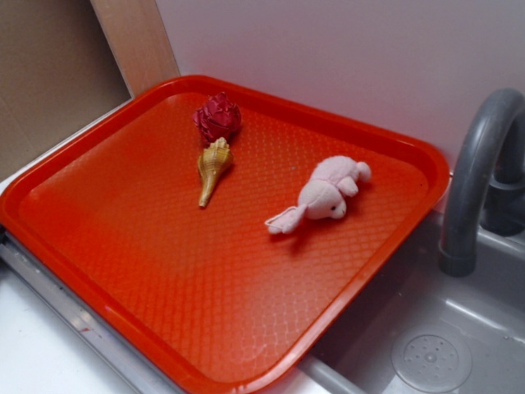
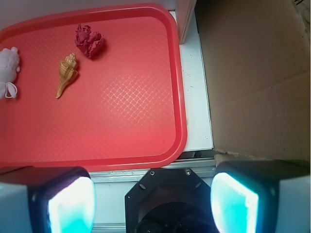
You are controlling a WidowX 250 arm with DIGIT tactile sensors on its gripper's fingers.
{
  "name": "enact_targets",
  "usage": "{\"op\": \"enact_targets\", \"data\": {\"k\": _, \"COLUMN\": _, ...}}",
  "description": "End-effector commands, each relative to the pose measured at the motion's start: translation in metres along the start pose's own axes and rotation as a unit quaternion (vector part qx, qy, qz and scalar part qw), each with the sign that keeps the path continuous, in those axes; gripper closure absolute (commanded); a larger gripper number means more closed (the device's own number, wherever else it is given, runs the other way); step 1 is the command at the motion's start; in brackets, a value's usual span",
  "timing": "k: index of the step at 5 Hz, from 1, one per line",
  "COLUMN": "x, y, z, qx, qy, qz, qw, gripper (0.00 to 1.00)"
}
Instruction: Grab the pink bunny.
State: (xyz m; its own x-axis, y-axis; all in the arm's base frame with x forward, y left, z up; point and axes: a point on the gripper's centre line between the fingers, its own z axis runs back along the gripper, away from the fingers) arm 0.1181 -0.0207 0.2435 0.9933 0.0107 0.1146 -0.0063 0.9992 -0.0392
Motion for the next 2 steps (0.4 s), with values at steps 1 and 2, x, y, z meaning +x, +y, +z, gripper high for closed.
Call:
{"op": "enact_targets", "data": {"k": 1, "x": 0.0, "y": 0.0, "z": 0.0, "qx": 0.0, "qy": 0.0, "qz": 0.0, "qw": 1.0, "gripper": 0.0}}
{"op": "enact_targets", "data": {"k": 2, "x": 0.018, "y": -0.035, "z": -0.011, "qx": 0.013, "qy": -0.014, "qz": 0.012, "qw": 1.0, "gripper": 0.0}}
